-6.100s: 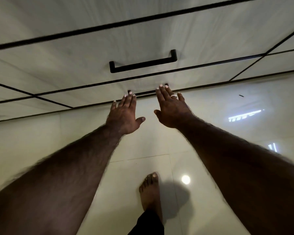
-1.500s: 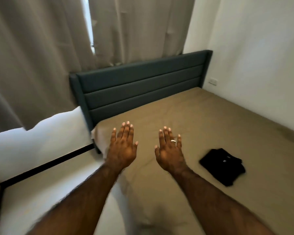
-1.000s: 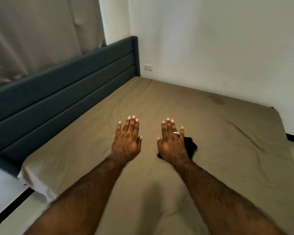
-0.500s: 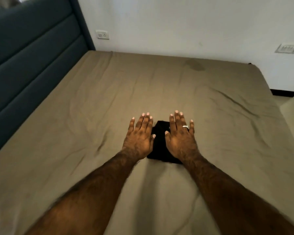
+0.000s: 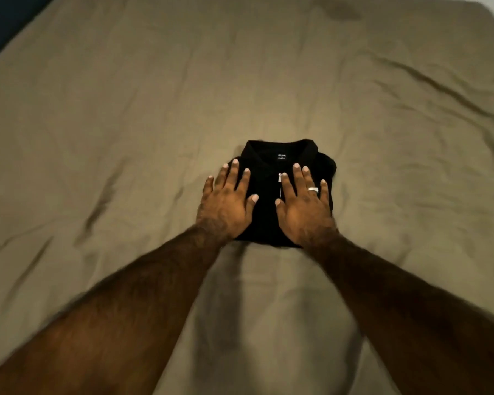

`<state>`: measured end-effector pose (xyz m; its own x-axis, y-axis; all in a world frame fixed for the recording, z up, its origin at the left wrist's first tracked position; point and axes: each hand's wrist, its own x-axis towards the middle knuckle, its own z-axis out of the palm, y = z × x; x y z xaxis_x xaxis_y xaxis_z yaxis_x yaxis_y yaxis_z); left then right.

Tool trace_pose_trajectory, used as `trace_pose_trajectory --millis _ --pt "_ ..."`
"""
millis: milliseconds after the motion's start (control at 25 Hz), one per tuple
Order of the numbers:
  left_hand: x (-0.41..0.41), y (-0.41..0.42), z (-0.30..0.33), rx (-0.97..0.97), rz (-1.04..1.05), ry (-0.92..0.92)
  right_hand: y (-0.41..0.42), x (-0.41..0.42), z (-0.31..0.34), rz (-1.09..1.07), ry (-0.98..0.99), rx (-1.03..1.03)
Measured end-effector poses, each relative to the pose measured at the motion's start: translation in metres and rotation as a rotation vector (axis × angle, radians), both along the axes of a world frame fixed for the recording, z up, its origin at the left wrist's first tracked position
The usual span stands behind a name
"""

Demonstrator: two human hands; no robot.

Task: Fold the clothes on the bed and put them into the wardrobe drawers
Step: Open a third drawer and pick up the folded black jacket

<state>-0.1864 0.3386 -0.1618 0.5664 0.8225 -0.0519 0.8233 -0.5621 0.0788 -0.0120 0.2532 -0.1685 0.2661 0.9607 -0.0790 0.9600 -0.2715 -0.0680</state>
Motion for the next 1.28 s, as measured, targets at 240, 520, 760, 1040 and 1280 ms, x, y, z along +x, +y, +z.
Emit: trace_pose_trajectory --millis 240,520,760,1040,1280 --pt "0.007 0.017 -0.049 -0.447 0.645 -0.304 -0.002 0.026 -0.039 -0.585 0.261 0.052" --pt "0.030 0.019 -0.044 -1.037 0.885 -0.786 0.016 0.042 -0.045 -0.946 0.903 0.103" --pt "0.015 -0.008 -0.033 -1.115 0.803 -1.078 -0.008 0.041 -0.038 -0.831 1.459 0.228" --pt "-0.076 -0.077 0.058 -1.001 0.737 -1.283 -0.058 -0.030 0.072 -0.567 1.517 0.269" --pt "-0.193 -0.154 0.209 -0.720 0.810 -1.366 -0.085 -0.135 0.211 -0.272 1.571 0.152"
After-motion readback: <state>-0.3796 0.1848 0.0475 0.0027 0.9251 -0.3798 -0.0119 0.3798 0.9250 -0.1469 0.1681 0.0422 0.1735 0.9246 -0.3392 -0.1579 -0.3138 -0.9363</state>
